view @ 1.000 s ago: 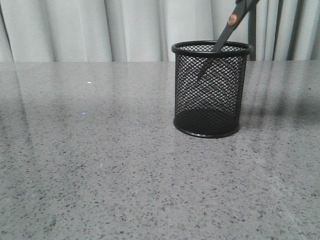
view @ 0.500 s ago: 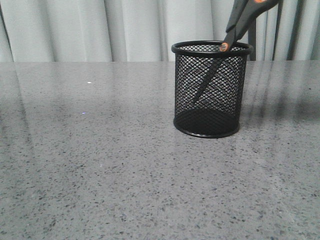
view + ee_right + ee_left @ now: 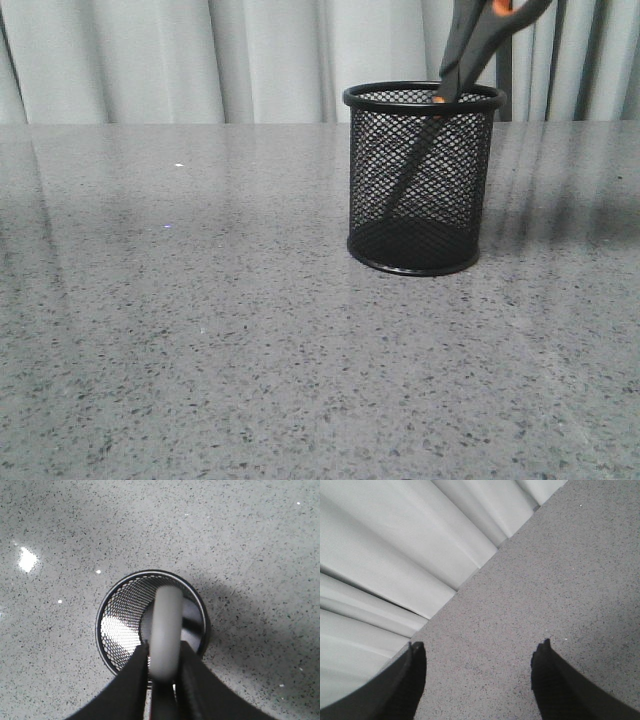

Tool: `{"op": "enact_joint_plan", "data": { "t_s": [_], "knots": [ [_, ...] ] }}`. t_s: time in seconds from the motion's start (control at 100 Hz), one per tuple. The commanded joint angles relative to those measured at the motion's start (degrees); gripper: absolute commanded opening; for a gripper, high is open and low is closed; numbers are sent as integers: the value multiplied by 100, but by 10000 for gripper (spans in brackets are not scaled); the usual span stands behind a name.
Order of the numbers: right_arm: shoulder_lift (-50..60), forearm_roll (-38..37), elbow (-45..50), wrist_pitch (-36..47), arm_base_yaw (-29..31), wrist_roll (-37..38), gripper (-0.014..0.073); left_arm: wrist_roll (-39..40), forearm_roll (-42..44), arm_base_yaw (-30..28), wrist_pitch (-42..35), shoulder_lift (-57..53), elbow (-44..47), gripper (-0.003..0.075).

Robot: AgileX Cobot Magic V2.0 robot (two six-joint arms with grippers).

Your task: Put scissors into bucket

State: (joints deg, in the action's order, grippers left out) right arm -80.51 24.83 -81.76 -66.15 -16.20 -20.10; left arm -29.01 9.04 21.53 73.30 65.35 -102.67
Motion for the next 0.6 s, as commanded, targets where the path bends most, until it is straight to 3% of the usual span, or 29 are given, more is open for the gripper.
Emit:
{"op": "enact_joint_plan", "data": {
  "t_s": [0.0,0.27,0.59],
  "knots": [
    [164,200,-202,182,-9,-4,161,83,-25,-22,-330,-50,-147,417],
    [238,150,-275,369,131,-4,176,83,-14,-22,-282,-50,-147,417],
    [583,5,-1181,114,969,-4,175,83,90,-22,-273,-50,-147,417]
  ]
}}
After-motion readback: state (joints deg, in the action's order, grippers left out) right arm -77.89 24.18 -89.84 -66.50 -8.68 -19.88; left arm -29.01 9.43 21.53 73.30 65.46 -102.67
